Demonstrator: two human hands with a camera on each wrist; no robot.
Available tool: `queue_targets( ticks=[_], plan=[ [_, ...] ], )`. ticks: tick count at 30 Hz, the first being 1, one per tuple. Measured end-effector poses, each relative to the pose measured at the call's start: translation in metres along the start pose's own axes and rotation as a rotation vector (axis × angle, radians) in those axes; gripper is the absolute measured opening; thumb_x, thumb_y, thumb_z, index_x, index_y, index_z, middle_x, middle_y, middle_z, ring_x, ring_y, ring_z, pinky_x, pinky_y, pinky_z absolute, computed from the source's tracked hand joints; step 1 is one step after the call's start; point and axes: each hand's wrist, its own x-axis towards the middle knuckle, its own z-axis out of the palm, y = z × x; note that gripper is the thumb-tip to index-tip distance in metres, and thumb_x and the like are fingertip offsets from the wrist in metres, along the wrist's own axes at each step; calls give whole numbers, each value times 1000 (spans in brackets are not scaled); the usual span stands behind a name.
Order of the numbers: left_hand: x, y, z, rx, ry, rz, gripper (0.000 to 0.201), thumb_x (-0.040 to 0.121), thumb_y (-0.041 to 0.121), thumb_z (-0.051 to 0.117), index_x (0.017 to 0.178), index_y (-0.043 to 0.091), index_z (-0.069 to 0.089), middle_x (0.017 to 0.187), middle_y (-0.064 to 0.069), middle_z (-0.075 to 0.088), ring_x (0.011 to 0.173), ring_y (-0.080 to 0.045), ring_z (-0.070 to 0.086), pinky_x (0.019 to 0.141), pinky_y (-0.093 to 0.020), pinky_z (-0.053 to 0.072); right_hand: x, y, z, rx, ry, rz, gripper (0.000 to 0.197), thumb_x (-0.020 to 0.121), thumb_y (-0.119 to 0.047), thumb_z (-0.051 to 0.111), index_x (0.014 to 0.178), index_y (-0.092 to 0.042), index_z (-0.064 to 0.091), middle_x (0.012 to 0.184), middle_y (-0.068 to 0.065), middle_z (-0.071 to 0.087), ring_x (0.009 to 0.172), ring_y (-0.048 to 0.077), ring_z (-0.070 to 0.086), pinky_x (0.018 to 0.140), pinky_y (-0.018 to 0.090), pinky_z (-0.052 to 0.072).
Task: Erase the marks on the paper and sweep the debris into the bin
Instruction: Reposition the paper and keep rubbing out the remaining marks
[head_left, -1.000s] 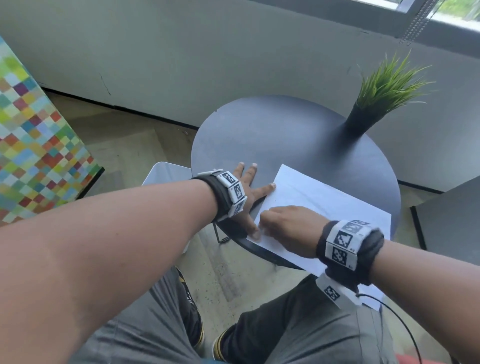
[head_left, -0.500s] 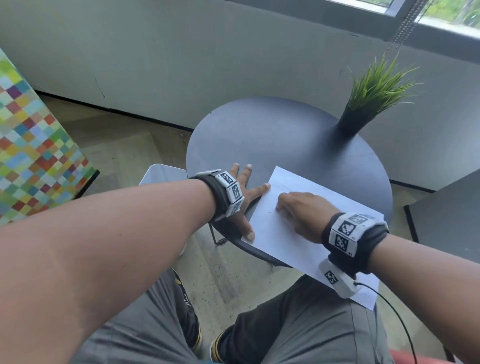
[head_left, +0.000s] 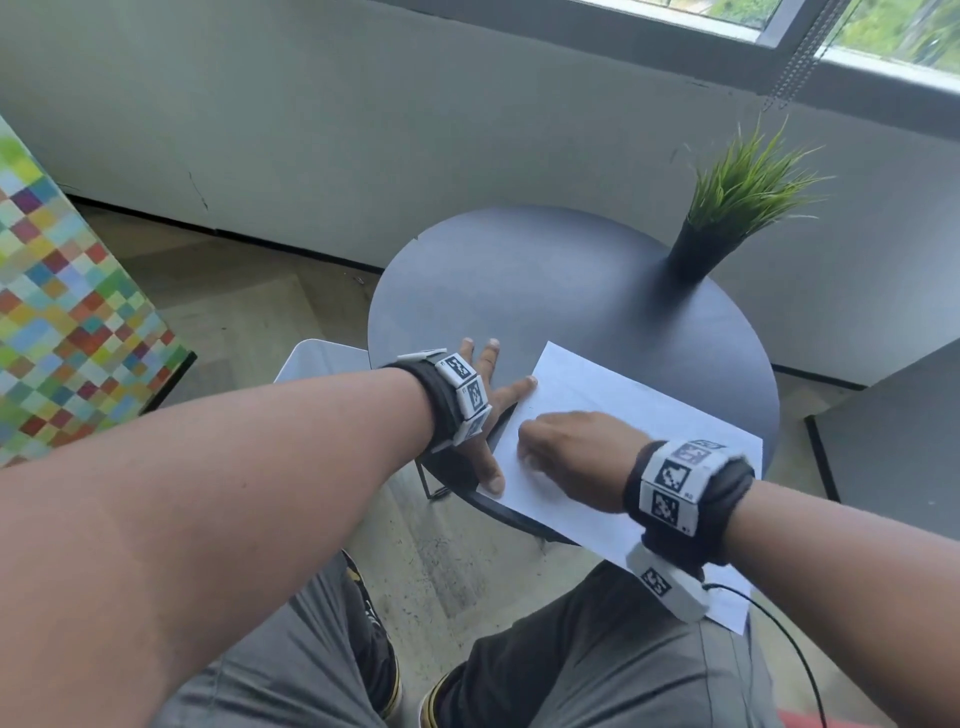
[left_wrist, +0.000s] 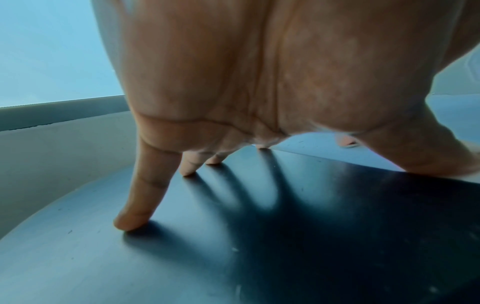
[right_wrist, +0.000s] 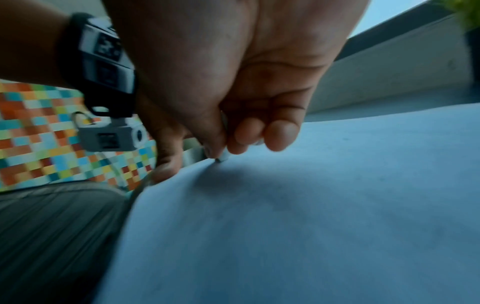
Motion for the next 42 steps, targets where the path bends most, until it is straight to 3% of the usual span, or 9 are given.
queue_targets(
  ticks=[5,11,16,21,27,31,35,40,42],
  plan=[
    [-1,2,-3,-7,-9,-9,147,29,90,66,140,53,-22,156,-15,-29,143,-47,-18,111,-70,10,17,44,-14,-58,119,250,13,92,-22,46,102,-26,51,105,1,63,96,28,59,80,38,51],
    [-1,3,-5,24,-11,-9,149,29,91,65,141,50,-23,156,-17,-29,143,-48,-18,110,-69,11,-4,2,2,-17,11,-29,9,97,-26,43,103,-28,50,102,-5,59,89,19,54,74,33,45],
    [-4,3,-6,32,-20,-6,145,33,90,66,142,50,-21,156,-16,-28,144,-47,-15,110,-69,13,-4,61,-9,-48,109,302,13,88,-21,46,98,-29,49,104,-4,62,93,27,59,79,41,52],
    [-5,2,-8,35,-45,-14,148,27,92,63,139,53,-25,156,-14,-29,144,-46,-16,109,-69,12,-20,8,6,-27,-17,-11,12,94,-24,44,104,-28,49,103,-5,58,93,21,56,78,38,48],
    [-12,6,-15,41,-98,-22,145,35,88,66,144,49,-21,159,-12,-24,145,-46,-7,110,-68,16,-22,62,-1,6,119,296,15,95,-32,42,103,-26,53,109,-2,64,99,26,58,79,34,49],
    [-18,21,-28,4,7,34,131,52,87,63,154,31,3,162,-5,-15,148,-35,2,111,-64,22,-15,52,1,25,128,292,18,95,-30,39,101,-21,54,107,3,65,96,29,57,79,36,50],
    [-22,36,-6,-42,65,77,127,57,94,50,154,32,-5,161,9,-16,149,-23,-9,105,-74,16,-11,40,-4,39,130,302,19,95,-30,40,105,-20,54,109,6,65,98,30,57,80,36,48],
    [-25,23,8,-81,45,54,134,49,98,46,152,36,-13,159,14,-23,148,-25,-16,104,-77,9,-15,-2,3,60,-8,34,15,95,-27,45,107,-23,53,109,3,63,100,28,57,81,39,48],
    [-27,20,8,-99,46,34,134,50,97,48,152,36,-12,159,13,-21,148,-25,-16,104,-77,8,-12,14,-3,35,10,128,20,94,-28,44,111,-27,53,115,2,62,103,28,58,86,40,49]
  ],
)
